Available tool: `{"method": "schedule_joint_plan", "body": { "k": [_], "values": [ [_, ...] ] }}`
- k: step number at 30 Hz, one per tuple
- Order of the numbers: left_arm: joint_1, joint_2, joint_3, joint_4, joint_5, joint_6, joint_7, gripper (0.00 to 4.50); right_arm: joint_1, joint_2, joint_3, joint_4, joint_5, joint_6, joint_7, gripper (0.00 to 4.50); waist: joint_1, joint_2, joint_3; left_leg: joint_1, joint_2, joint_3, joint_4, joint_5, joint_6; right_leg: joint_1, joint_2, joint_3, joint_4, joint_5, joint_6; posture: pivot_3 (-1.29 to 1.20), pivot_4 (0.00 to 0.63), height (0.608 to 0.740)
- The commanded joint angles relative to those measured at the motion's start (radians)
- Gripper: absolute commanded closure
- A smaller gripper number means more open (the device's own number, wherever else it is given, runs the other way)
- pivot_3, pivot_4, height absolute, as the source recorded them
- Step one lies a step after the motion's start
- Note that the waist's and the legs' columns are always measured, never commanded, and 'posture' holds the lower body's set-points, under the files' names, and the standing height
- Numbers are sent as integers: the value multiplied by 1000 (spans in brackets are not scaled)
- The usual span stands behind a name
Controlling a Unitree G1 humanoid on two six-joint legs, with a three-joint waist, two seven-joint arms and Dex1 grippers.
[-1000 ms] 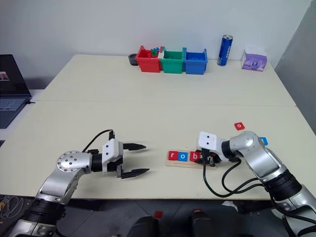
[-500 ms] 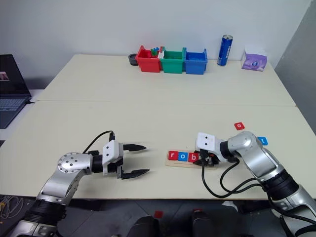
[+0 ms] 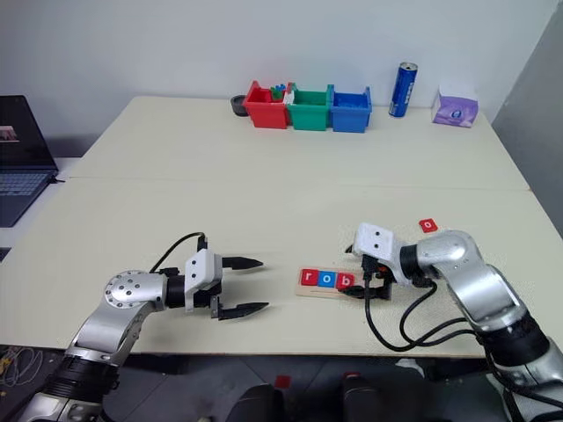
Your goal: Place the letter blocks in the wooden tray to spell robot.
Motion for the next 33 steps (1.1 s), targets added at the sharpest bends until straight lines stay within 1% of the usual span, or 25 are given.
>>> {"method": "schedule_joint_plan", "body": {
  "k": [1,3,5,8,14,15,22,33],
  "values": [
    [-3,1,9,-30,-7,-6,6,0,110,39,-83,-154,43,68,-117,40,-1,0,0,0,0,0,0,0,0,0,0,0,0,0,0,0,150,740],
    [-7,-2,6,-23,-5,-8,4,0,166,70,-86,-207,41,87,-181,406,-2,0,0,0,0,0,0,0,0,0,0,0,0,0,0,0,150,740],
    [-13,-5,2,-14,-3,-12,1,0,207,85,-66,-244,29,98,-223,936,-5,0,0,1,0,0,1,0,0,0,0,0,1,-1,2,0,150,740],
    [-30,-11,-5,8,2,-23,-6,0,262,108,-12,-280,-1,108,-294,2014,-5,0,0,2,0,0,1,0,0,0,1,1,1,-3,4,0,150,740],
    [-55,-17,-17,47,9,-47,-15,0,273,116,33,-267,2,133,-343,4160,-5,0,0,2,0,1,1,0,0,0,1,2,1,-3,5,0,150,740],
    [-57,-18,-18,51,10,-50,-15,0,269,119,37,-258,1,135,-351,4464,-5,0,0,2,0,1,1,0,0,0,1,2,1,-3,5,0,150,740],
    [-45,-17,-17,57,11,-68,-14,0,230,136,28,-207,27,187,-377,4464,-5,0,0,2,0,1,1,0,0,0,1,2,0,-3,5,0,150,740],
    [-27,-8,-12,24,8,-52,0,0,152,161,53,-118,18,175,-401,4464,-5,0,0,2,0,1,1,0,0,0,1,1,0,-3,4,0,150,740]
  ]
}}
